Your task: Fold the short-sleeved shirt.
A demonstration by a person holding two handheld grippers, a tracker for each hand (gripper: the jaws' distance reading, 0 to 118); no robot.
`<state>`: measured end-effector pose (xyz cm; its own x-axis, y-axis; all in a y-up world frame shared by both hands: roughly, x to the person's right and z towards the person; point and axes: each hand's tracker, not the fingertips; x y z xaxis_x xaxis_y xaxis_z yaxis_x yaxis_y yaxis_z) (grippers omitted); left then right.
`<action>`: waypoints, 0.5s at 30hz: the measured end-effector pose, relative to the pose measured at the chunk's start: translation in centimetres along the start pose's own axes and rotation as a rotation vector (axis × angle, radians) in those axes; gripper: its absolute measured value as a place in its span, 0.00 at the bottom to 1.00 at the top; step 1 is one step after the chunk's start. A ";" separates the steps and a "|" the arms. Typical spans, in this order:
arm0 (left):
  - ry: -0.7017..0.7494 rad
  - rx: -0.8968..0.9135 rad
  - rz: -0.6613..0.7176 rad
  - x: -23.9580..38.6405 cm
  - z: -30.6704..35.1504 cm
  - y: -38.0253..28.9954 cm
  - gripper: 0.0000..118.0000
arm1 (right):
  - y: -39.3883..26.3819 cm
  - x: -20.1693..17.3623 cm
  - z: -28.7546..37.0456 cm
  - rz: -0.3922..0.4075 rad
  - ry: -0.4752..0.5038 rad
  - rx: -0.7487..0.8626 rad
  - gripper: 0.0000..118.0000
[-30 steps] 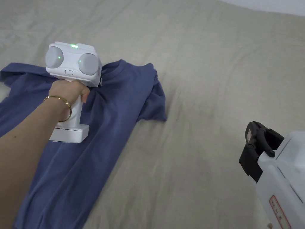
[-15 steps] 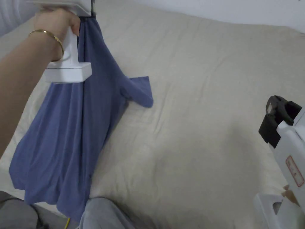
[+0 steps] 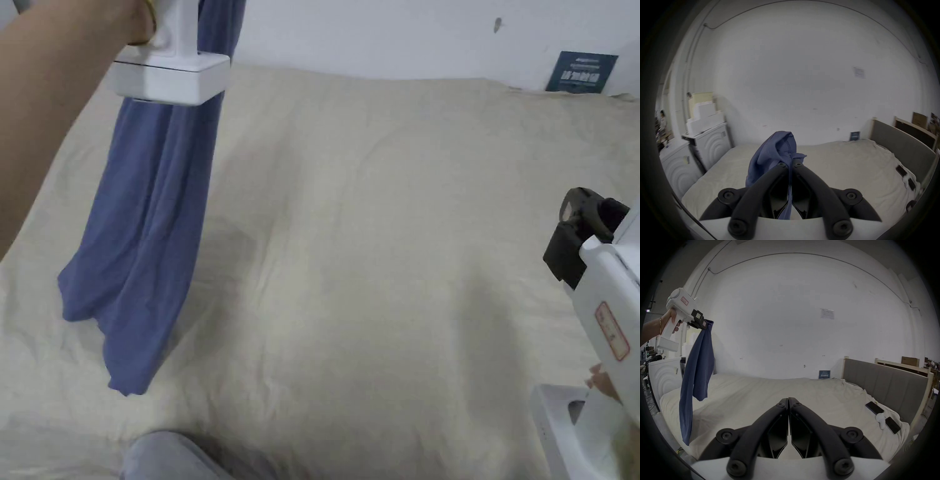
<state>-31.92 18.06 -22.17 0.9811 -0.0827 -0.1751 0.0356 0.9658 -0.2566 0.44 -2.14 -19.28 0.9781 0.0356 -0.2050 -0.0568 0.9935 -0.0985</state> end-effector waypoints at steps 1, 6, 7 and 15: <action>-0.028 0.000 -0.016 1.6 -0.4 -0.4 0.00 | -0.1 0.5 -0.1 -0.002 -0.015 -0.002 0.00; -0.235 -0.076 -0.065 10.8 -2.7 -4.2 0.00 | -1.0 3.5 -0.8 -0.009 -0.114 -0.029 0.00; -0.262 -0.092 -0.081 12.5 -3.3 -5.0 0.00 | -1.2 3.9 -1.0 -0.012 -0.133 -0.034 0.00; -0.536 -0.269 -0.112 27.2 -5.3 -14.9 0.00 | -2.3 6.6 -2.4 -0.041 -0.268 -0.096 0.00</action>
<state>-6.75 0.13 -28.10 0.9358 0.0225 0.3517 0.1633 0.8567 -0.4892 6.58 -4.48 -22.79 0.9973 0.0358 0.0645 -0.0225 0.9804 -0.1957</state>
